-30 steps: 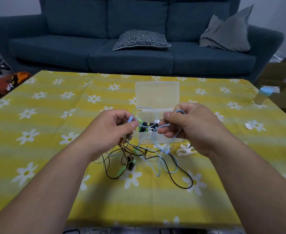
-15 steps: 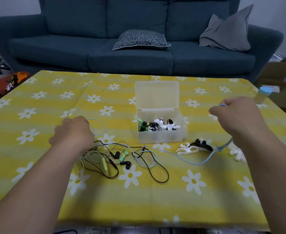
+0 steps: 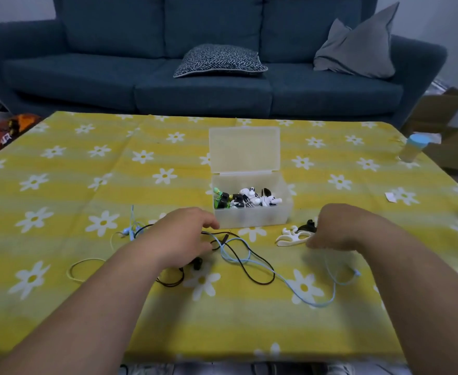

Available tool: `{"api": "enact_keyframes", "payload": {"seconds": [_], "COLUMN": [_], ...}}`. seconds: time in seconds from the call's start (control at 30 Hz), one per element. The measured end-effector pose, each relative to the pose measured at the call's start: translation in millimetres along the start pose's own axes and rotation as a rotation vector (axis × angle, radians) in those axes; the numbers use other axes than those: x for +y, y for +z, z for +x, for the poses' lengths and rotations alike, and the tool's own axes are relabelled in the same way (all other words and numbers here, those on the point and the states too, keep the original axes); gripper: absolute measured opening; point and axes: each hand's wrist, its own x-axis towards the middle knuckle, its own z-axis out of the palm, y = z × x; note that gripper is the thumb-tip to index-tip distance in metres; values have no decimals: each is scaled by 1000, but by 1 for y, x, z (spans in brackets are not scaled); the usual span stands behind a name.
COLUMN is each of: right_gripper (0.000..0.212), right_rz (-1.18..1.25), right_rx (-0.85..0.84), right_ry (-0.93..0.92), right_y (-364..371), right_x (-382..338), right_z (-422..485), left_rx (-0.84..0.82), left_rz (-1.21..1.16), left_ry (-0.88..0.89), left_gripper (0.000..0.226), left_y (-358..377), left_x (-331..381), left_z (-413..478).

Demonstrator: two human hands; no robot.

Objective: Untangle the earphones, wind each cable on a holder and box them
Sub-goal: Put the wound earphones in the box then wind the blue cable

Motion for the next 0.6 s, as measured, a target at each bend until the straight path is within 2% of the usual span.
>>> {"api": "enact_keyframes", "payload": {"seconds": [0.1, 0.17, 0.23, 0.3, 0.4, 0.5, 0.57, 0.6], "right_gripper": [25, 7, 5, 11, 22, 23, 11, 11], "right_rz": [60, 207, 370, 376, 177, 135, 148, 180], "right_rx": [232, 307, 199, 87, 129, 99, 109, 125], "right_ry": [43, -70, -270, -352, -328, -283, -277, -293], "right_y": [6, 10, 16, 28, 51, 67, 70, 69], "right_x": [-11, -26, -44, -61, -73, -75, -73, -72], "right_z": [6, 4, -2, -8, 0, 8, 11, 12], "left_rx": [5, 14, 6, 8, 19, 23, 14, 5], "left_rz": [44, 37, 32, 27, 13, -18, -30, -24], "left_ry": [-11, -11, -6, 1, 7, 9, 12, 10], "left_gripper": [34, 29, 25, 22, 15, 2, 11, 15], "left_y": [3, 3, 3, 3, 3, 2, 2, 2], "left_x": [-1, 0, 2, 2, 2, 2, 2, 2], "left_z": [4, 6, 6, 7, 7, 5, 4, 4]}}
